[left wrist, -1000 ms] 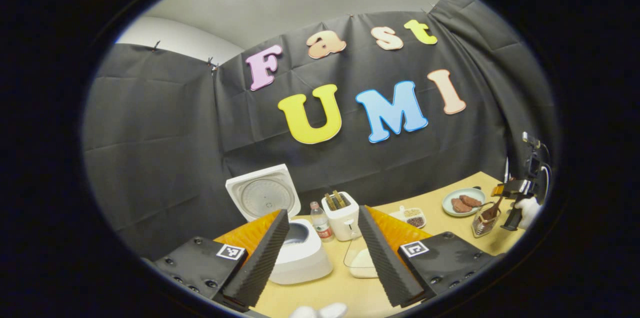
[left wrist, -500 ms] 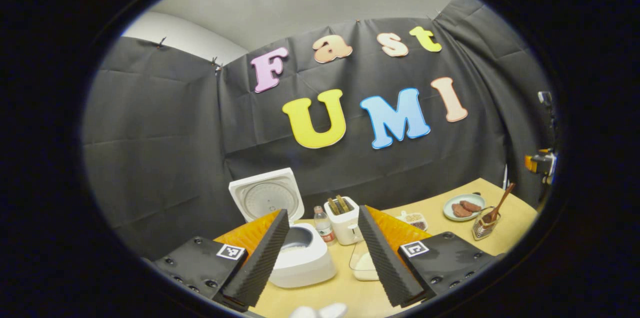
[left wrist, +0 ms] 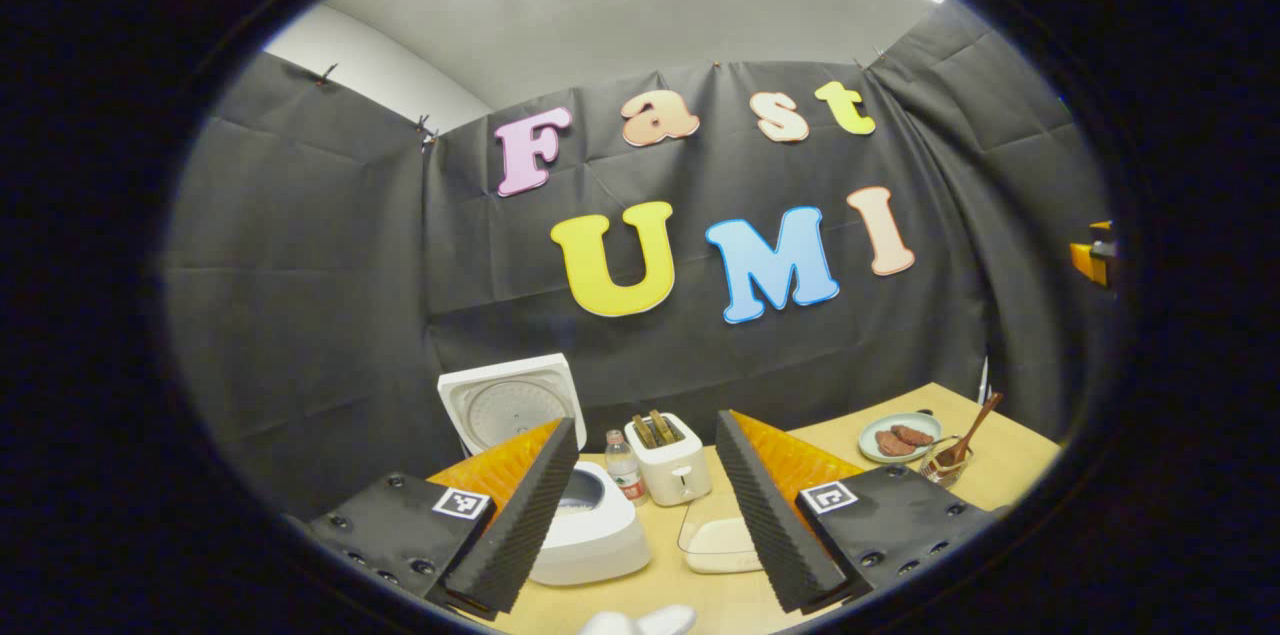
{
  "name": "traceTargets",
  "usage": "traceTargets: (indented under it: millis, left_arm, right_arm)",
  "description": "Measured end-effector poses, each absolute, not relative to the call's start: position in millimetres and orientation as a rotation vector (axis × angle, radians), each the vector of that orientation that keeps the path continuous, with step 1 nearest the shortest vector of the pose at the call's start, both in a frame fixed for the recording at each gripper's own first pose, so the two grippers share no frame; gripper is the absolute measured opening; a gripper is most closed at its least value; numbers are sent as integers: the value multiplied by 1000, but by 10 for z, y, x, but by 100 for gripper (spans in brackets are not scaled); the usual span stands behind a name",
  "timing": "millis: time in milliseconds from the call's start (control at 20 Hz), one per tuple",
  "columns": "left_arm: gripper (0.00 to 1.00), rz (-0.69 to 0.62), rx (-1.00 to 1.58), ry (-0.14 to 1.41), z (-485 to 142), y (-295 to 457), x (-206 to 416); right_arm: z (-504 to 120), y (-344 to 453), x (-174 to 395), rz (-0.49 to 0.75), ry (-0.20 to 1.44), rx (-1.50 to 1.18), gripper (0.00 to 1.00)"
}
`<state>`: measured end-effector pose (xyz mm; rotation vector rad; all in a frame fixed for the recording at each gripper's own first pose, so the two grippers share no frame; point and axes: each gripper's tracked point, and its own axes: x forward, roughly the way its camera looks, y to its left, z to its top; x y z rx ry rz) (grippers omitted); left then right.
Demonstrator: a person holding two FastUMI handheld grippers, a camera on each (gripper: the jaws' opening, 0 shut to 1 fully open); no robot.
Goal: Close the left gripper, press the button to open the rice cooker; take a wooden spoon from the chopstick holder with the right hand, scoop a spoonful of rice and pour it into the rice cooker, then put the wooden spoon back into the chopstick holder.
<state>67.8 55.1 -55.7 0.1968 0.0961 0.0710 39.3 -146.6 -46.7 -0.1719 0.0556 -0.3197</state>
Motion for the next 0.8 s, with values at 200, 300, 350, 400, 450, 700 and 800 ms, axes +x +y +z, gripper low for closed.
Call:
traceTargets:
  millis: [200,300,350,400,450,700,800]
  left_arm:
    - [100,83,185,89,-390,679,689]
    - [100,91,161,109,-365,747,721]
    - [100,104,146,129,-352,795,763]
    - [97,110,128,137,-327,852,807]
    - [98,131,116,139,-264,944,865]
    - [100,239,96,116,139,1545,1332]
    - [100,265,79,100,290,1740,1583]
  right_arm:
    - [-255,-811,115,-231,70,-95,98]
    - [-268,-273,53,-132,79,-73,98]
    - [-297,-9,31,-75,89,-48,98]
    - [-342,239,27,-20,104,-20,98]
    - [-399,429,32,29,117,-20,98]
    - [-608,909,72,145,177,-23,98]
    - [-666,961,148,156,190,-30,98]
